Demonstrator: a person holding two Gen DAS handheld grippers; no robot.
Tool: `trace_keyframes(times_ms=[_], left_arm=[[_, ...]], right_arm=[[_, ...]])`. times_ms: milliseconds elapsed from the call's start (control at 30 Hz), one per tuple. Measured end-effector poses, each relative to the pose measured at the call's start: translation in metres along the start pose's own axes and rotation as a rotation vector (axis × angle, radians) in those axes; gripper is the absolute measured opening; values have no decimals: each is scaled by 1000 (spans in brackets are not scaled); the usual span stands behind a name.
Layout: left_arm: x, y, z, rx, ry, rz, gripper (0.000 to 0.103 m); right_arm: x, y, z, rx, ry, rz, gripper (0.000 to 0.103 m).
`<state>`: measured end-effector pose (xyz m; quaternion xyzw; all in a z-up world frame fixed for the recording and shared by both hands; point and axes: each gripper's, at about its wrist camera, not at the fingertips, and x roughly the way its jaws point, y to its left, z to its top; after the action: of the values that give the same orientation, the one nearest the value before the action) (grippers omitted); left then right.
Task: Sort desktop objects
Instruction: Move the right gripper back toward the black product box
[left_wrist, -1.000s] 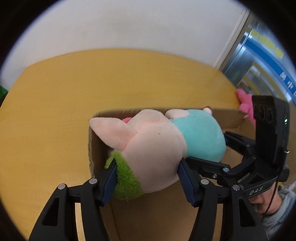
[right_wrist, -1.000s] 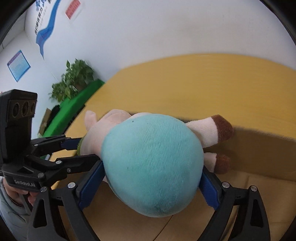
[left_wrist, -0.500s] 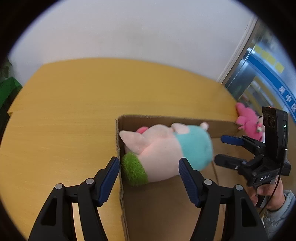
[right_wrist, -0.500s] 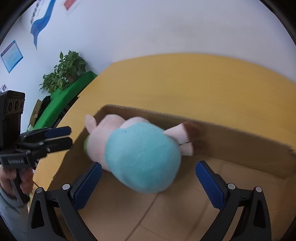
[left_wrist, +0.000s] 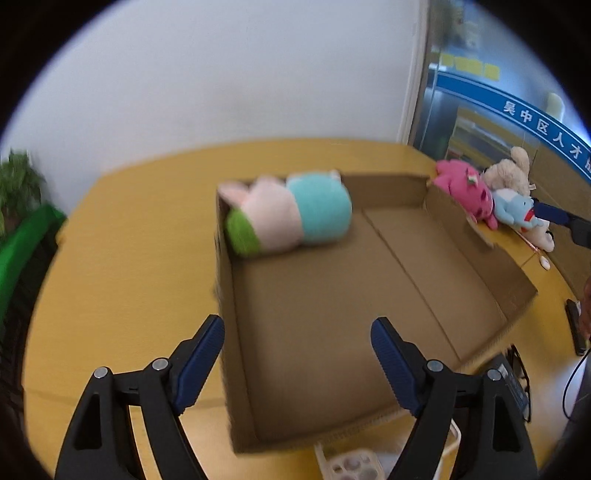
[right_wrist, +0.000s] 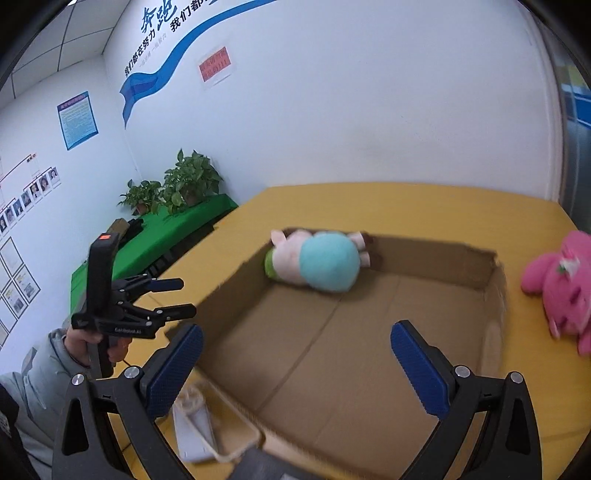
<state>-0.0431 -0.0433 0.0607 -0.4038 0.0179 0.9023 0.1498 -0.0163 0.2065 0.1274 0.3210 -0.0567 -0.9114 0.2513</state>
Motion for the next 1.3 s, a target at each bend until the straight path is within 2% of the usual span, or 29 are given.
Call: trace_keyframes(times_ms=[67, 167, 267, 367, 533, 633, 700, 800, 867, 933, 1000, 1067, 1167, 1233, 1300], left_arm=[[7, 4, -14, -64, 46, -33, 82], [14, 9, -31, -133, 90, -73, 81], [8, 7, -42, -136, 39, -31, 81], [3, 5, -45, -164, 37, -36, 81], [-1, -4, -47, -141, 65, -10, 82], [-6, -4, -45, -174, 52, -5, 82], [-18, -7, -44, -199, 10, -7, 82], [-47, -27, -44, -154, -86, 17, 82], [-71, -49, -47, -81, -159, 44, 82], [-85, -65, -50, -36, -199, 83, 82], [-99, -83, -56, -1, -256, 161, 82], [-104, -92, -59, -4, -266, 205, 82], [-102, -100, -66, -24, -226, 118, 82], [-96, -106, -73, -27, -196, 68, 82], [-85, -117, -81, -14, -138, -14, 82]], right_arm=[[-6, -7, -25, 27, 10, -57, 103], [6, -32, -60, 100, 119, -128, 103], [23, -53, -86, 150, 181, -172, 103], [27, -60, -100, 175, 177, -192, 103], [7, -52, -101, 154, 111, -182, 103], [-5, -42, -101, 119, 96, -176, 103], [-13, -32, -102, 85, 93, -143, 103], [-30, -15, -109, 82, 60, 10, 103], [-38, -6, -113, 59, 49, 8, 103], [-43, 3, -117, 8, 48, -40, 103], [-49, 9, -122, -4, 29, -66, 103], [-55, 15, -127, -17, 16, -61, 103], [-55, 22, -135, -48, 40, -19, 103], [-51, 24, -145, -57, 81, 32, 103], [-41, 22, -154, -41, 140, 76, 103]])
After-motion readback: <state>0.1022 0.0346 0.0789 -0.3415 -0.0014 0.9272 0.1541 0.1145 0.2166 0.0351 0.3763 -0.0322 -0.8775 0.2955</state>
